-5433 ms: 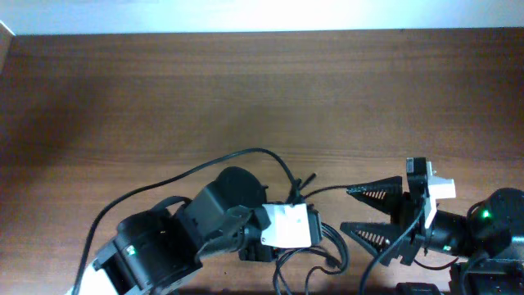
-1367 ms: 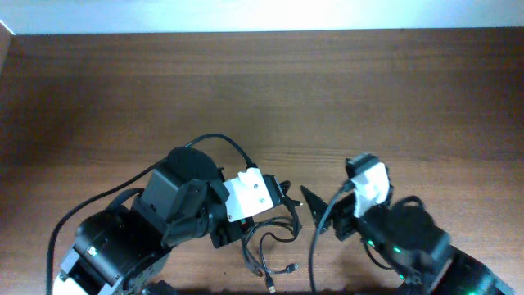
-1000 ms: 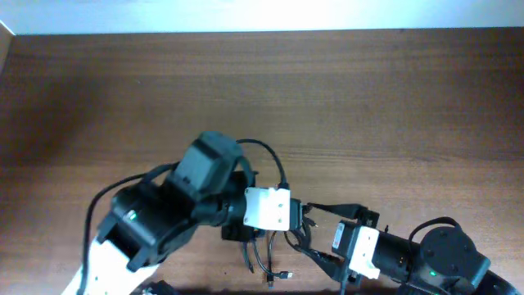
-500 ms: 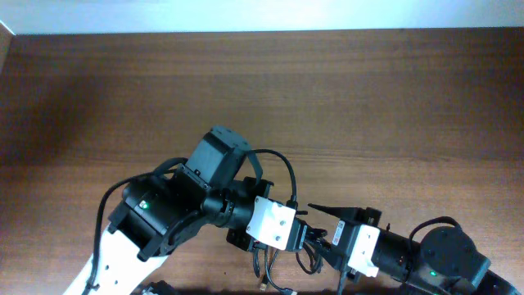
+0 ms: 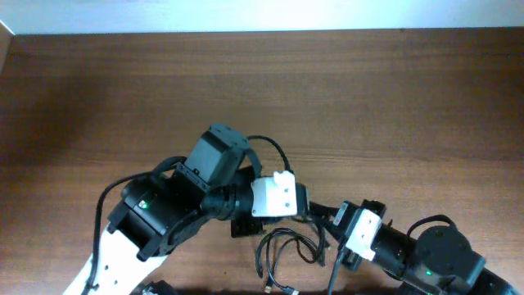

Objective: Untangle cables

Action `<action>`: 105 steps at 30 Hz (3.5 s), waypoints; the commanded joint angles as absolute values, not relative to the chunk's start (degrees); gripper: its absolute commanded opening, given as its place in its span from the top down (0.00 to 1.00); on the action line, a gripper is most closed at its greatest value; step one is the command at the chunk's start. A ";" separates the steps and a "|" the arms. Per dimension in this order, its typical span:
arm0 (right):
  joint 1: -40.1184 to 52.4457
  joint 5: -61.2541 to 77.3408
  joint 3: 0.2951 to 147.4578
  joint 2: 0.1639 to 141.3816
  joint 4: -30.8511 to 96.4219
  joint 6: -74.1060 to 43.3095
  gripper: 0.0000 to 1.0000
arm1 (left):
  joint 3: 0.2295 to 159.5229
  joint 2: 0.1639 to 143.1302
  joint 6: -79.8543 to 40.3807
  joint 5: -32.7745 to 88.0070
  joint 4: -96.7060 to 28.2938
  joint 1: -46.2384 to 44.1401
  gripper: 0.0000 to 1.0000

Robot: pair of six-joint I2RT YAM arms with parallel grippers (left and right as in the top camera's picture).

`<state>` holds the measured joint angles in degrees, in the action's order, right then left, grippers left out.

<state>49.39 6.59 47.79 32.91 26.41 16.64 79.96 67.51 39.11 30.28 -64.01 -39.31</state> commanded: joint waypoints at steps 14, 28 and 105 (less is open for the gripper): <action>49.12 -8.82 48.34 32.05 17.58 8.29 0.96 | 80.73 61.69 -20.80 25.23 -52.53 -24.91 0.01; 49.10 4.99 48.34 32.05 6.33 3.55 0.96 | 80.71 61.80 -33.91 35.88 -52.56 -25.04 0.23; 49.12 44.69 48.34 32.08 6.59 5.56 0.96 | 80.66 49.21 54.11 53.82 -74.24 -26.96 0.44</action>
<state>49.08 43.46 47.13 32.45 7.20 5.17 80.55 49.43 54.06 52.56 -74.32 -27.09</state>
